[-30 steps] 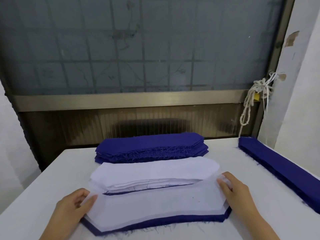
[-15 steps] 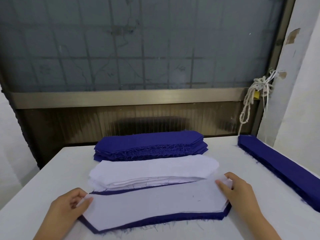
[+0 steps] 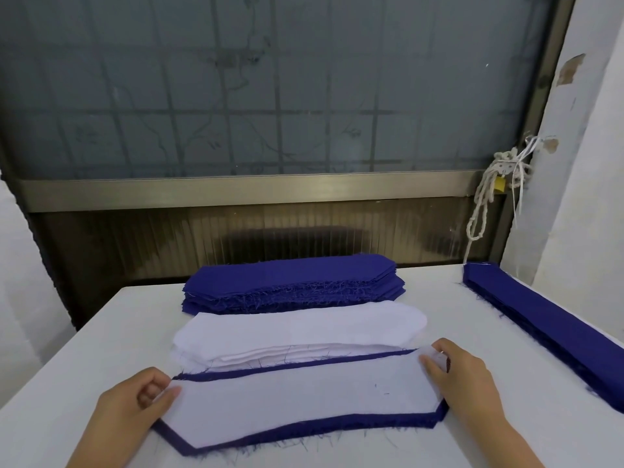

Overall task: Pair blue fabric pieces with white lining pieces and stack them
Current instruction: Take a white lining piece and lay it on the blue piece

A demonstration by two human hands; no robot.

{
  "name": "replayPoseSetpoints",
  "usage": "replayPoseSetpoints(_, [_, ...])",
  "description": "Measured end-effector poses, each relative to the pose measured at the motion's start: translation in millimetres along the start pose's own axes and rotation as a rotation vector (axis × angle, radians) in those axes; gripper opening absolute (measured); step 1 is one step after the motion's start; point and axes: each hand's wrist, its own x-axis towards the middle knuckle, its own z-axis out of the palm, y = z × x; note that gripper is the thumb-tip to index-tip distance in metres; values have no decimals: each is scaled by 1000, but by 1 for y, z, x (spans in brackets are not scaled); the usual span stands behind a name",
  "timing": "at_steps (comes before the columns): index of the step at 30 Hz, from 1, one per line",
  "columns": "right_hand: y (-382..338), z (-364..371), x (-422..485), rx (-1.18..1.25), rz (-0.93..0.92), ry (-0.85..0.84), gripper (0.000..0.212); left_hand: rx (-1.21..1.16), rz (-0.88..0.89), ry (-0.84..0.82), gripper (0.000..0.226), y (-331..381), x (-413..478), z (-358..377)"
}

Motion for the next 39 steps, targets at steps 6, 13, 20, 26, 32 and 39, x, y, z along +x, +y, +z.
replayPoseSetpoints(6, [-2,1,-2,19,24,26,13,13,-27,21,32,-6,1,3])
replayPoseSetpoints(13, [-2,0,-2,-14,49,54,9,18,-101,29,22,-9,4,5])
replayPoseSetpoints(20, [0,1,-4,-15,53,95,12,51,-96,28,28,-12,7,4])
replayPoseSetpoints(26, [3,2,-2,-89,40,157,10,83,-87,-8,30,-8,9,1])
replayPoseSetpoints(32, [-2,3,0,-69,-222,179,14,30,-11,69,30,14,0,3])
replayPoseSetpoints(39, [-10,3,-9,71,-394,-201,20,141,-12,-150,27,38,-4,-2])
